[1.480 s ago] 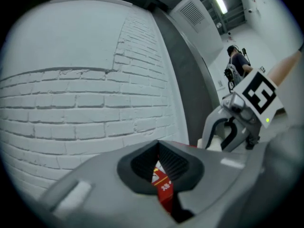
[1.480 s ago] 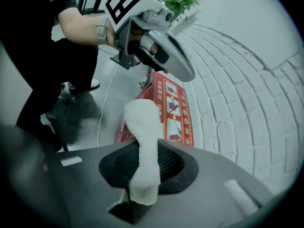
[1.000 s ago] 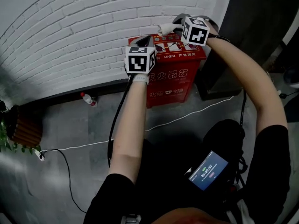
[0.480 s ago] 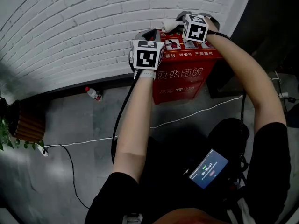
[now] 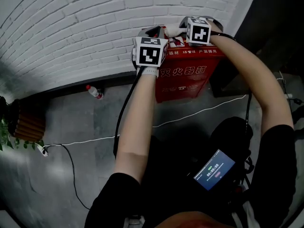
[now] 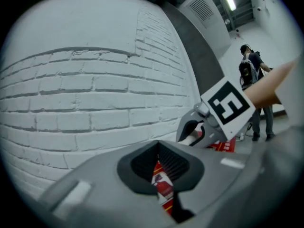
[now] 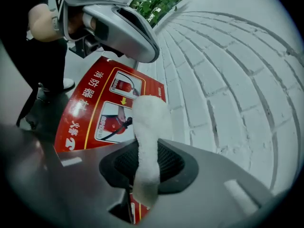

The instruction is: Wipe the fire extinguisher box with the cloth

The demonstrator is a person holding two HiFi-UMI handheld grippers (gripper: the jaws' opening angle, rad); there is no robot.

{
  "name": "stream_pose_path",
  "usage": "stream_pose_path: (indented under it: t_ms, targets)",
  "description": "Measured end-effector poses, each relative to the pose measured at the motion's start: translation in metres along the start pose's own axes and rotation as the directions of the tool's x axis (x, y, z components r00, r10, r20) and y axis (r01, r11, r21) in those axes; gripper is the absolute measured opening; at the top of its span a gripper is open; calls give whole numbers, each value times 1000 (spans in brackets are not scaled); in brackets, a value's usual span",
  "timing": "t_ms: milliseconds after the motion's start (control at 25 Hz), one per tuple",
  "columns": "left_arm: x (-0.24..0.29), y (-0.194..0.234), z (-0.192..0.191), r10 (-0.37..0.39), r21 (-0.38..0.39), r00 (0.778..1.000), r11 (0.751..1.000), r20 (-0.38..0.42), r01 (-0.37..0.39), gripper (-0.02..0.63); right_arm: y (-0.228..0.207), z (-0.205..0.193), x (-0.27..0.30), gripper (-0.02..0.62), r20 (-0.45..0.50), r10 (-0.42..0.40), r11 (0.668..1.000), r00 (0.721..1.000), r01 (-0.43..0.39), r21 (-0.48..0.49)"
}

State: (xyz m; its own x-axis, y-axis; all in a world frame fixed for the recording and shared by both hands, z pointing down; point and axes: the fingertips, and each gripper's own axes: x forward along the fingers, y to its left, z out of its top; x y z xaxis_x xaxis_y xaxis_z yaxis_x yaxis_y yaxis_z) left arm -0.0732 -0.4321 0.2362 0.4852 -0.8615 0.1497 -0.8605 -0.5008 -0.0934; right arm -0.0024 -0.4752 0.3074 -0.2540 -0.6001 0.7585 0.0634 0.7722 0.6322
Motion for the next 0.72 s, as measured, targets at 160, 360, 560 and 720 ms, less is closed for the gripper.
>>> stream_pose_path:
  t_ms: [160,360,560,720]
  targets:
    - [-5,-8,-4,2,17,1000,1000,-16,-2,3,20,6,-14,87,7,25,1000,1000,-25,-19]
    - [-16,-16,-11,15,44,999,999,-31,-13,3,51,14,-33,87,17,76,997,997,-76,-26]
    - [-31,-20,-10,20,19,999,1000,-30,-19,3,78,22,-53,87,30,105,994,994,-104,-40]
    - [-40,-18,-13,37,-10,999,999,-26,-38,3,99,29,-66,87,35,126,991,991,-124,-53]
